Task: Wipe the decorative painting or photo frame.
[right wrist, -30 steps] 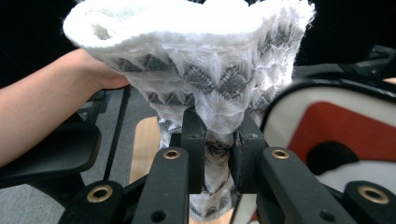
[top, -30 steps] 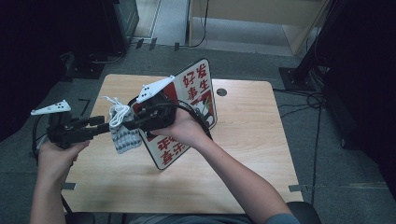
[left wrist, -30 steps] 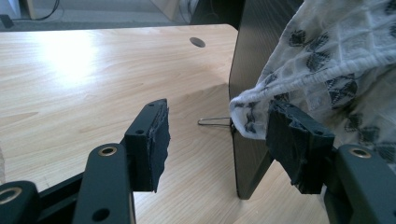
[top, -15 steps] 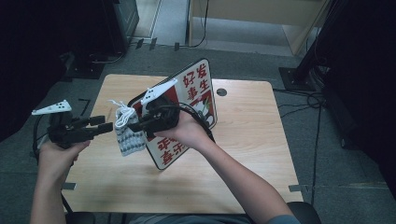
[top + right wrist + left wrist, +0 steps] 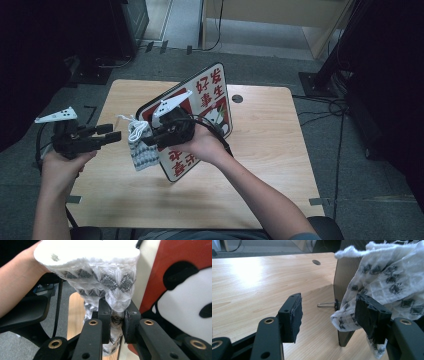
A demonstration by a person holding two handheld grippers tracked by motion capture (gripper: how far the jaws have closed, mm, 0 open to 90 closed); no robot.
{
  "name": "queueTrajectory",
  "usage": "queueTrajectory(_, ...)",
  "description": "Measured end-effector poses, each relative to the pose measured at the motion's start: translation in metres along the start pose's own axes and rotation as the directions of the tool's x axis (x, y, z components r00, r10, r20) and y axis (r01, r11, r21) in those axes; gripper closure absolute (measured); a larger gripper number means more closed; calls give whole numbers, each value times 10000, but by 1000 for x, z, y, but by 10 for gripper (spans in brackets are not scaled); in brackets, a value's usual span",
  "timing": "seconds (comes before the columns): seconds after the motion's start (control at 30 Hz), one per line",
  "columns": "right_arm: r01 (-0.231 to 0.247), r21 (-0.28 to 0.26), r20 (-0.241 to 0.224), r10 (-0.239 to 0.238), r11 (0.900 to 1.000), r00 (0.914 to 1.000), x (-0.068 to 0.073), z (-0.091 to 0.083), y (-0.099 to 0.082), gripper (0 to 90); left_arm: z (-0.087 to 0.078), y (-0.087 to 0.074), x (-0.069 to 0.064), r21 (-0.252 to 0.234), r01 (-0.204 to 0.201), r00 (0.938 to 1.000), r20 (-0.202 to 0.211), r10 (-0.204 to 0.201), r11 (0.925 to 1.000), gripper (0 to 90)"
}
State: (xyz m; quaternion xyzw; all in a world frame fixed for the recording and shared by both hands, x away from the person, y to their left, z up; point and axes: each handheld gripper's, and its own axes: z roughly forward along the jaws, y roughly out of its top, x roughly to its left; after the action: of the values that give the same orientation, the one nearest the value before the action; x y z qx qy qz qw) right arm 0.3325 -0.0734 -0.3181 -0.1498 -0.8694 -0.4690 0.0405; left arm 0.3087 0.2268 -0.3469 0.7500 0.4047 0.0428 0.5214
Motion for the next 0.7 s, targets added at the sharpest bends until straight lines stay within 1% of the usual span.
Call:
queueTrajectory(0.5,-244,193,-42,244,9995,9997,-1,4,-18,810,1,0,-1,17,-12,10000,7,12,10000,390)
queueTrajectory(0.7,-258,232,-60,259,9994,9996,-3,7,-26,810,1,0,-1,14,0,10000,3,0,10000,390)
